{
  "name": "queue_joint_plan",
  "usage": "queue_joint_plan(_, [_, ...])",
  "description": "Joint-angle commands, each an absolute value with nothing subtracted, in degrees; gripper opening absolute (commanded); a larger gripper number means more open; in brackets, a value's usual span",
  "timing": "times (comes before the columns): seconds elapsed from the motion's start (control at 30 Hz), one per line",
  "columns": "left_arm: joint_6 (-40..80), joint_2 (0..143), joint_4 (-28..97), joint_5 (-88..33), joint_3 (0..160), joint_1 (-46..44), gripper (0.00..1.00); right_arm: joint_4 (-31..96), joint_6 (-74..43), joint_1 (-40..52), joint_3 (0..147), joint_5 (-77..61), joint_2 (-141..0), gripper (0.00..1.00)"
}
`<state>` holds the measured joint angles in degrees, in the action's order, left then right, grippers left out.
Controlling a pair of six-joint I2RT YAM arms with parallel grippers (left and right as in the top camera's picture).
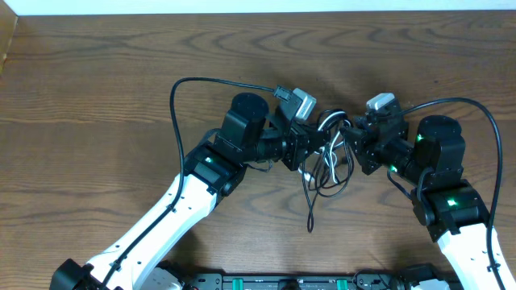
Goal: Untangle cables
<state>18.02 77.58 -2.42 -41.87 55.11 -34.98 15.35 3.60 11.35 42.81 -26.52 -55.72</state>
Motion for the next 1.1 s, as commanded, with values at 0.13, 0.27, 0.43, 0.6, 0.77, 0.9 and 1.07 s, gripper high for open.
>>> queue_joint_plan(0.13, [17.9, 77.5, -5.5, -49.4, 56.5, -34.9, 0.08, 15.0, 3.9, 11.3, 43.3, -29.1, -56.0, 0.10])
queue_joint_plan(0.27, [17.9, 77.5, -6.2, -49.3, 56.5, -34.8, 0.08, 15.2, 3.9, 11.3, 43.3, -29.1, -56.2, 0.01])
queue_joint_plan(0.43, [17.8, 77.5, -6.1, -47.6, 56.5, -34.8, 0.08, 15.2, 3.4, 11.3, 43.3, -29.1, -56.2, 0.01])
queue_joint_plan(0.6, [17.8, 77.5, -4.7, -37.7, 56.5, -34.8, 0.08, 15.4, 1.6, 11.3, 43.3, -29.2, -55.6, 0.01])
queue_joint_plan(0.77, [17.9, 77.5, 2.7, -15.5, 56.5, -34.8, 0.08, 16.1, 0.6, 11.3, 43.3, -29.3, -52.6, 0.01])
queue_joint_plan(0.9, [17.8, 77.5, 7.5, -4.9, 56.5, -34.8, 0.08, 16.1, -0.2, 11.3, 43.3, -29.3, -49.3, 0.01])
queue_joint_plan(1.07, [17.8, 77.5, 10.2, -0.7, 56.5, -34.8, 0.08, 16.1, -0.4, 11.3, 43.3, -29.0, -43.4, 0.01])
